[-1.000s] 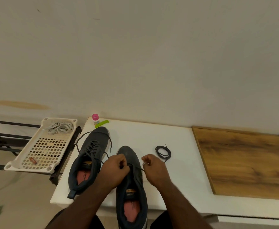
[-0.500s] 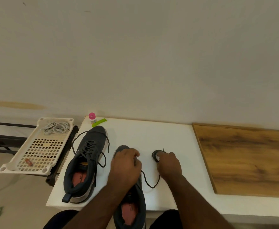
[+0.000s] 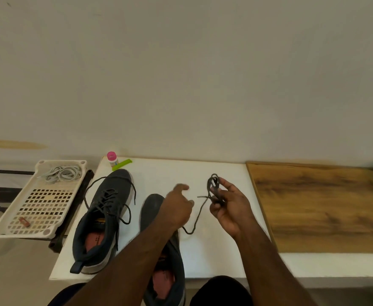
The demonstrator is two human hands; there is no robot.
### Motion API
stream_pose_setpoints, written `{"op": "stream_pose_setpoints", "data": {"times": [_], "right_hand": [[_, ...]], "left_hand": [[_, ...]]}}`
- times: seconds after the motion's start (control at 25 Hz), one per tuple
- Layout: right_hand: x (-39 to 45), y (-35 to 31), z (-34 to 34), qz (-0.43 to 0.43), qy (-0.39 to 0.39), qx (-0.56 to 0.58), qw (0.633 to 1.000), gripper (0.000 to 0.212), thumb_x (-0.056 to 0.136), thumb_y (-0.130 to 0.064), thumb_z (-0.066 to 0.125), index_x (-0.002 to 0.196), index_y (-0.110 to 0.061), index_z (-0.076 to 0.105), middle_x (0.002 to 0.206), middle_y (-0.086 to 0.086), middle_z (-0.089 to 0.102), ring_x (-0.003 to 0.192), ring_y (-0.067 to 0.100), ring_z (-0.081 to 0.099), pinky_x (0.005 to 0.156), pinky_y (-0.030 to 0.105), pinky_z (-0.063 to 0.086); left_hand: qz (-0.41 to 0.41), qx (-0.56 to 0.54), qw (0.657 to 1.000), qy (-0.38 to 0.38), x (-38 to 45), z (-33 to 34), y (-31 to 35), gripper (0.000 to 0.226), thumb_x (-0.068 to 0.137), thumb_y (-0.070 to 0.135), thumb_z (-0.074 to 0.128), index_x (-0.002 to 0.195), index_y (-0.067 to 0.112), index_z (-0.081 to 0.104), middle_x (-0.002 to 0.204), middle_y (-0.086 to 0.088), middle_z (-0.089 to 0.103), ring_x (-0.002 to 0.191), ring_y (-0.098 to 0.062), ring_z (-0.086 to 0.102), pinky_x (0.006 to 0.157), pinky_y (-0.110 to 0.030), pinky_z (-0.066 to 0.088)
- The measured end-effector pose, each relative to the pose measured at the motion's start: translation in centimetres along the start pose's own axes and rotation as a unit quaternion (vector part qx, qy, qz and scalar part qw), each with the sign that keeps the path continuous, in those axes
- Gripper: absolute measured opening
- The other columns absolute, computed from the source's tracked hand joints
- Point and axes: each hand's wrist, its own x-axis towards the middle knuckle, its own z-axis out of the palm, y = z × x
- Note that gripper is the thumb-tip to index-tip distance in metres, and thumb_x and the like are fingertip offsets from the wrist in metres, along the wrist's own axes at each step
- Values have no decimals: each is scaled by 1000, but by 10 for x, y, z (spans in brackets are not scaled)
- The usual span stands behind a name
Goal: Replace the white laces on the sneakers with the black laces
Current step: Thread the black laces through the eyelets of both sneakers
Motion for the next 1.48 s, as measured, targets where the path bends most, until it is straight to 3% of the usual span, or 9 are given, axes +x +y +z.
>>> {"op": "stream_pose_setpoints", "data": {"times": [0.12, 0.36, 0.68, 0.84, 1.04, 1.16, 1.28, 1.4, 1.48], "right_hand": [[-2, 5, -2, 36, -70, -39, 996, 29, 101, -5, 43, 119, -7, 66, 91, 12, 62, 53, 12, 41, 45, 23, 31], [-2, 1, -11, 10, -106, -142, 984, 22, 103, -9, 47, 111, -7, 68, 82, 9, 61, 51, 13, 37, 46, 24, 32], [30, 43, -76, -78, 307, -228, 921, 26, 92, 6, 53, 92, -18, 63, 108, 14, 71, 90, 22, 65, 78, 33, 53], [15, 38, -52, -204, 243, -426, 848, 48, 84, 3, 60, 126, -18, 58, 131, 0, 61, 109, 18, 62, 98, 38, 51], [3, 36, 12, -175, -88, -479, 856, 52, 90, -26, 69, 137, -37, 48, 124, -21, 60, 74, 14, 69, 77, 23, 55], [12, 41, 4, -162, -18, -466, 869, 15, 100, -24, 55, 110, -20, 66, 100, -3, 72, 71, 12, 70, 65, 20, 54], [20, 30, -26, -177, 145, -482, 846, 28, 97, -11, 52, 123, -19, 61, 124, 4, 64, 110, 23, 66, 93, 33, 54], [9, 27, -32, -163, 138, -622, 754, 63, 92, -4, 55, 150, -17, 37, 147, 3, 41, 126, 23, 53, 97, 32, 44], [1, 33, -12, -239, 83, -597, 761, 44, 93, -9, 57, 136, -21, 57, 132, -4, 57, 112, 12, 59, 94, 24, 46]], "left_hand": [[72, -12, 997, -39, 5, -11, 2, 73, 96, 12, 60, 154, 39, 23, 147, 12, 38, 110, -11, 62, 86, -25, 54], [116, 15, 992, -49, 16, -22, 15, 15, 102, 25, 50, 109, 25, 64, 113, 14, 66, 71, -12, 70, 61, -19, 43], [66, -145, 974, 164, 15, -56, 17, 21, 103, 20, 45, 102, 23, 66, 81, -2, 71, 64, -11, 64, 62, -23, 45], [79, -132, 979, 135, 7, -53, 23, 24, 99, 14, 47, 97, 23, 69, 79, -1, 71, 64, -8, 63, 65, -22, 48], [99, -197, 974, 59, -8, -45, 43, 28, 97, 10, 44, 97, 19, 70, 81, -5, 74, 68, -13, 67, 65, -27, 47], [123, -219, 965, 79, -9, -52, 50, 27, 97, 8, 46, 99, 19, 71, 86, -8, 73, 71, -13, 67, 67, -27, 49], [136, -70, 988, 31, -1, -60, 36, 41, 92, 6, 56, 122, 32, 64, 116, 6, 61, 80, -8, 66, 70, -22, 48], [108, 31, 991, 73, 0, -73, 4, 55, 88, 5, 60, 135, 32, 54, 127, 9, 48, 84, -5, 61, 63, -16, 45], [63, 56, 989, 125, -11, -79, -24, 35, 93, 12, 57, 125, 26, 60, 120, 5, 61, 82, -8, 61, 67, -19, 45]]}}
